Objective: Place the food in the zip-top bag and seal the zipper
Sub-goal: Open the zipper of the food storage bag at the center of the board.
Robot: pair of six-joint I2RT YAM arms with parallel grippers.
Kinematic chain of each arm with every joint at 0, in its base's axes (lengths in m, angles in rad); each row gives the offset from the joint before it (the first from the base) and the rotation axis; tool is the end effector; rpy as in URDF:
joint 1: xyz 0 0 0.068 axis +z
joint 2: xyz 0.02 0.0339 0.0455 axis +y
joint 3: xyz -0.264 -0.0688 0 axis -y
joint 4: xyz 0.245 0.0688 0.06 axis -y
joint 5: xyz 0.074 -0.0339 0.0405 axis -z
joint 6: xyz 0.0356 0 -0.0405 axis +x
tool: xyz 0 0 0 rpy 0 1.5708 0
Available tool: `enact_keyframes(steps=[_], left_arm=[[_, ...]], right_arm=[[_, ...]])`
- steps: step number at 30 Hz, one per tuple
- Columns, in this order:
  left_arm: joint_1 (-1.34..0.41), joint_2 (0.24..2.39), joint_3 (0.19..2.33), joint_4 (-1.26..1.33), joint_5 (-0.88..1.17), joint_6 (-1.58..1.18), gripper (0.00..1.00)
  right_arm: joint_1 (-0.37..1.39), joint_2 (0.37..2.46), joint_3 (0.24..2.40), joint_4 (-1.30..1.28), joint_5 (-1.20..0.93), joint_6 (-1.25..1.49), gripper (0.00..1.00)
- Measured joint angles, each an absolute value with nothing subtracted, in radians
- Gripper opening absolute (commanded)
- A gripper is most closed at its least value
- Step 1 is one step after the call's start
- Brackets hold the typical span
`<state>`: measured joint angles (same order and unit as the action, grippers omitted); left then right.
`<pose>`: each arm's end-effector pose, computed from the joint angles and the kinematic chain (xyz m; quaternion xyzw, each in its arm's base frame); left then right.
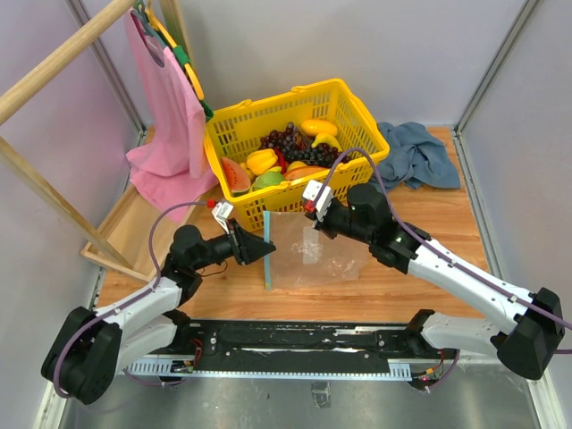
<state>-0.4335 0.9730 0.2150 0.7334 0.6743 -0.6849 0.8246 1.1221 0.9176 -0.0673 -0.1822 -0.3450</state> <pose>0.1652 -0.1010 0.2044 0.1445 0.6991 -0.5503 0.4330 0.1735 0.1972 0.3311 -0.4837 0.6309 0.2134 0.5678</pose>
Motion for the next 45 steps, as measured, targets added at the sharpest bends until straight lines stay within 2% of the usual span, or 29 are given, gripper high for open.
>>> enact_keyframes(steps=[5,7,9,13,19,24,36,41,45], left_arm=[[-0.459,0.982,0.215,0.740,0.657,-0.698,0.10],[-0.475,0.978,0.215,0.739,0.643,-0.704,0.01],[-0.493,0.962,0.218,0.730,0.622,-0.713,0.00],[-0.539,0.889,0.233,0.684,0.558,-0.736,0.00],[-0.581,0.805,0.292,0.563,0.419,-0.829,0.00],[-0.643,0.766,0.354,0.429,0.294,-0.902,0.00],[-0.955,0.808,0.540,0.253,-0.090,-1.105,0.00],[-1.090,0.879,0.580,0.250,-0.262,-1.185,0.00],[-1.143,0.921,0.605,0.241,-0.360,-1.229,0.00]], right_arm=[[0.825,1.122,0.915,-0.054,-0.183,-0.341,0.01],[0.825,1.122,0.912,-0.049,-0.182,-0.336,0.08],[0.825,1.116,0.906,-0.048,-0.177,-0.321,0.15],[0.825,1.077,0.898,-0.051,-0.156,-0.285,0.41],[0.845,0.973,0.899,-0.100,-0.093,-0.218,0.60],[0.898,0.893,0.906,-0.164,-0.022,-0.150,0.71],[1.153,0.847,0.970,-0.312,0.189,0.086,0.77],[1.318,0.855,0.970,-0.322,0.355,0.157,0.79],[1.411,0.896,0.983,-0.360,0.514,0.194,0.76]])
